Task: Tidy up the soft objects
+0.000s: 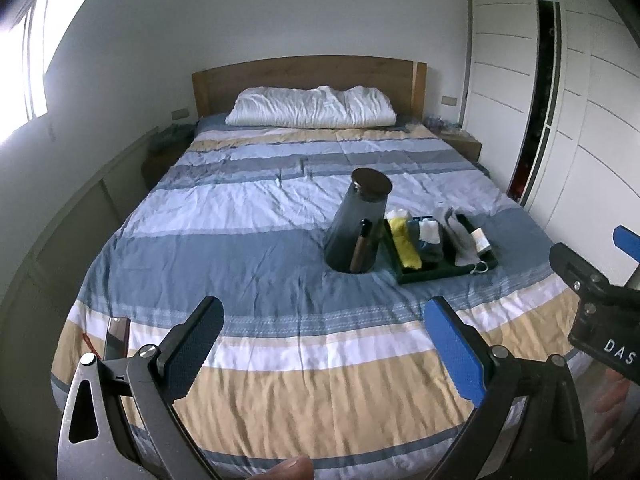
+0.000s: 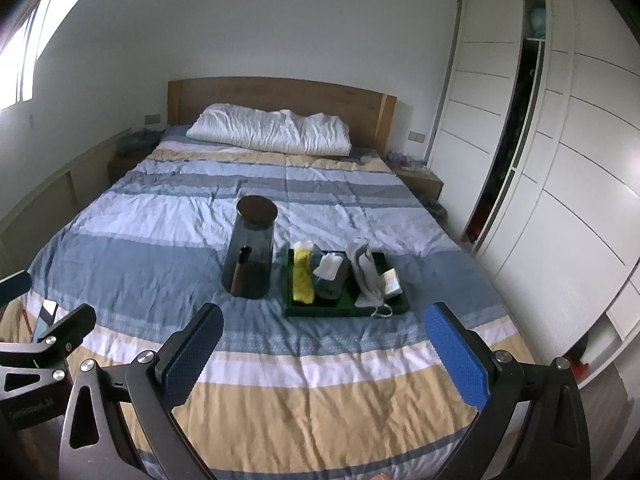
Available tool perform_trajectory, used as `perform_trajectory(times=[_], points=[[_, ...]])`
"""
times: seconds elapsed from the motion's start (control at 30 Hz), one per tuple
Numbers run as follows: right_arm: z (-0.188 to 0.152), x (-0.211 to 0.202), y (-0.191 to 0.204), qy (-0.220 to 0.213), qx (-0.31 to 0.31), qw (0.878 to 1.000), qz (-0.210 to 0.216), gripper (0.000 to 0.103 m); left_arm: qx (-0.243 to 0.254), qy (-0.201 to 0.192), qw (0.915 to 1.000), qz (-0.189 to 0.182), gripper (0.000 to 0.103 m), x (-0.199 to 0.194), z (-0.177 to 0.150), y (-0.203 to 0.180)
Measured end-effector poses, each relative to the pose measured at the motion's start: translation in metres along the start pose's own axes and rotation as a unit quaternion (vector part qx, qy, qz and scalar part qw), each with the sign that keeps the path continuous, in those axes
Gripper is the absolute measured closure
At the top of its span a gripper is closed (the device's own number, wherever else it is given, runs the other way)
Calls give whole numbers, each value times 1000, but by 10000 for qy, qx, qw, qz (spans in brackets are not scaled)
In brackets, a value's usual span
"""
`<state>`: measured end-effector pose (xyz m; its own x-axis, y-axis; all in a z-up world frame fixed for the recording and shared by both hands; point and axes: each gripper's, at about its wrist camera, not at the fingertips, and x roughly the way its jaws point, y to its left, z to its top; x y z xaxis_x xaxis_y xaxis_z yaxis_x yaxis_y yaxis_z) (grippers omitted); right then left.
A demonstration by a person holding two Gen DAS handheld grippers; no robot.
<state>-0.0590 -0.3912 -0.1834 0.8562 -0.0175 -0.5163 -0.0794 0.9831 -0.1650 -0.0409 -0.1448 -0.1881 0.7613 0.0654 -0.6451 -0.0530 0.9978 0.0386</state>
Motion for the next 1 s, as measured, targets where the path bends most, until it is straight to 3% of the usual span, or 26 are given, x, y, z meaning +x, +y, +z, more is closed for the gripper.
perform_trajectory(times=[0.3, 1.0], points=[[-3, -9, -5, -108, 42, 9999, -50, 0, 48, -173, 9998, -5, 5, -12, 2, -7], [-6, -6, -4, 7, -55, 10000, -65, 0, 357, -57, 9993, -52, 4, -13, -5, -17]])
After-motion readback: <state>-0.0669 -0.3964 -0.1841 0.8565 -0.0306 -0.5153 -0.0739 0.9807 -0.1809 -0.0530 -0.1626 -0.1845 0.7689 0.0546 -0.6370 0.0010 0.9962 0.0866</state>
